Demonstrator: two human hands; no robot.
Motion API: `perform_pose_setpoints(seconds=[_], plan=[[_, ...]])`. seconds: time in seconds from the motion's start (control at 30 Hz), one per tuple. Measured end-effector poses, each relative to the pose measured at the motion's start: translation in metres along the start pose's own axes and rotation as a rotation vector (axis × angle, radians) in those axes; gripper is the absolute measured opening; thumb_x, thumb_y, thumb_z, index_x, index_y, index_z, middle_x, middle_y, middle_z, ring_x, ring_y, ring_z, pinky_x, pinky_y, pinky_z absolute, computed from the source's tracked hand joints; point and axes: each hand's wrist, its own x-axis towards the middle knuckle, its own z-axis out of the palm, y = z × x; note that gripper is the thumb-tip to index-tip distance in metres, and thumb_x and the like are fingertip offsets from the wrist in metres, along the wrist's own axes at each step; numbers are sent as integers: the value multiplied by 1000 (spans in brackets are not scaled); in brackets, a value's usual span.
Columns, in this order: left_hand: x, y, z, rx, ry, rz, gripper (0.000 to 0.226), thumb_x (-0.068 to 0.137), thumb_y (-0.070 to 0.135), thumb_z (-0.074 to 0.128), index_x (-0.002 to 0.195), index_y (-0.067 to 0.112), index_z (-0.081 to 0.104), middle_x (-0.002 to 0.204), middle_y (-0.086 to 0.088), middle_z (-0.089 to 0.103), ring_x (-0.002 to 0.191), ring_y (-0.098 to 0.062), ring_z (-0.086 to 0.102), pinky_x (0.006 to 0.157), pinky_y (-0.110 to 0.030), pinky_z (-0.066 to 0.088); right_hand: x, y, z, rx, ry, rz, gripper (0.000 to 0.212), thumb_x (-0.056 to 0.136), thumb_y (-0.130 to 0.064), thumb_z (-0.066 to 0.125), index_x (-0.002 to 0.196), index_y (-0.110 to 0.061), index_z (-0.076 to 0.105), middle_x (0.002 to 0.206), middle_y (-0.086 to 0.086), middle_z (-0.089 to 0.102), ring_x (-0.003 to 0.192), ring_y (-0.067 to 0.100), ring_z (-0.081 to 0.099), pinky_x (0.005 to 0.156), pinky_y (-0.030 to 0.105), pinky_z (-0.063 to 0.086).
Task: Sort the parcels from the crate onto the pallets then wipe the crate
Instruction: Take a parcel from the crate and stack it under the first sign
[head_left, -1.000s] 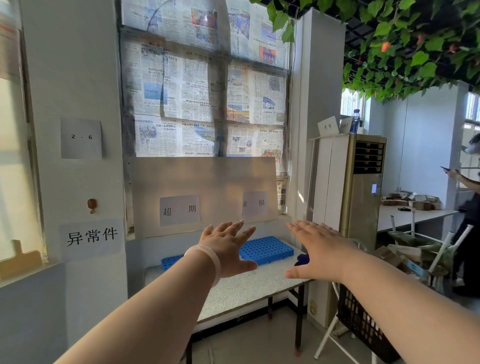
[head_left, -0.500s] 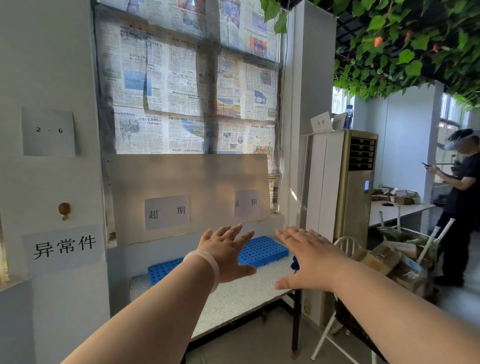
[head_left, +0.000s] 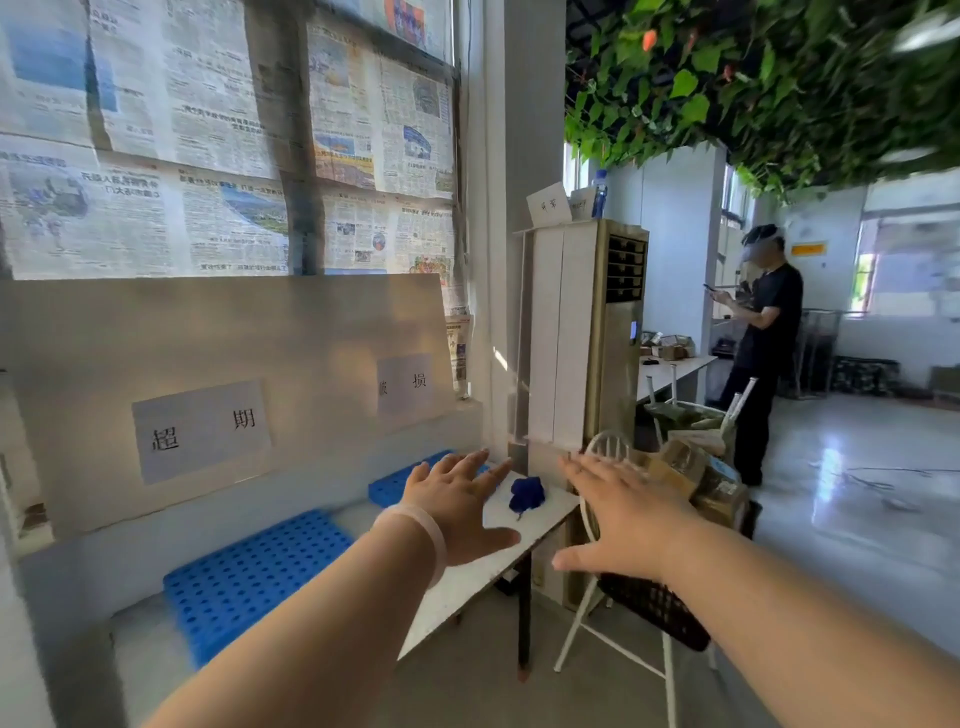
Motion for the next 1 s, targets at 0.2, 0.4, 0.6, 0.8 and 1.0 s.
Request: perform_pose_setpoints(seconds=[0.2,0.4,0.6,0.8,1.0], plan=[[59,28,26,-60,-34,85,84,90,68,46,156,43,0,166,8,-2,152,-25,-1,122,-52,5,17,45,38,37,-41,88,111,79,-76,55,157,-30,-10,165,-4,-9,152,16,-6,124,44,1],[130,83,51,-138,-69,159,82,91,64,49,155,44,0,166,8,-1,153,-23,-1,123,-50,4,40,113,67,84,-72,200,109,81,-73,56,157,-30,-8,166,-5,-7,152,16,-5,121,40,0],[225,131,71,-149,-96,168,82,91,65,49,154,46,0,166,9,-1,153,-24,1,123,-52,4,79,207,79,136,-91,255,109,80,-72,58,157,-31,-7,165,-7,-6,152,16,-3,121,39,4],[310,172,100,-213,-130,156,82,90,66,49,154,47,1,166,10,0,153,-24,1,121,-51,5,123,294,94,215,-58,354,107,81,-68,61,158,-31,-4,165,-7,-3,152,18,2,120,42,15],[378,189,140,-236,-184,159,80,91,65,49,154,48,2,166,11,-1,153,-23,1,121,-50,5,165,338,133,268,-99,383,100,85,-64,59,158,-32,-1,165,-9,-2,151,17,2,119,43,18]])
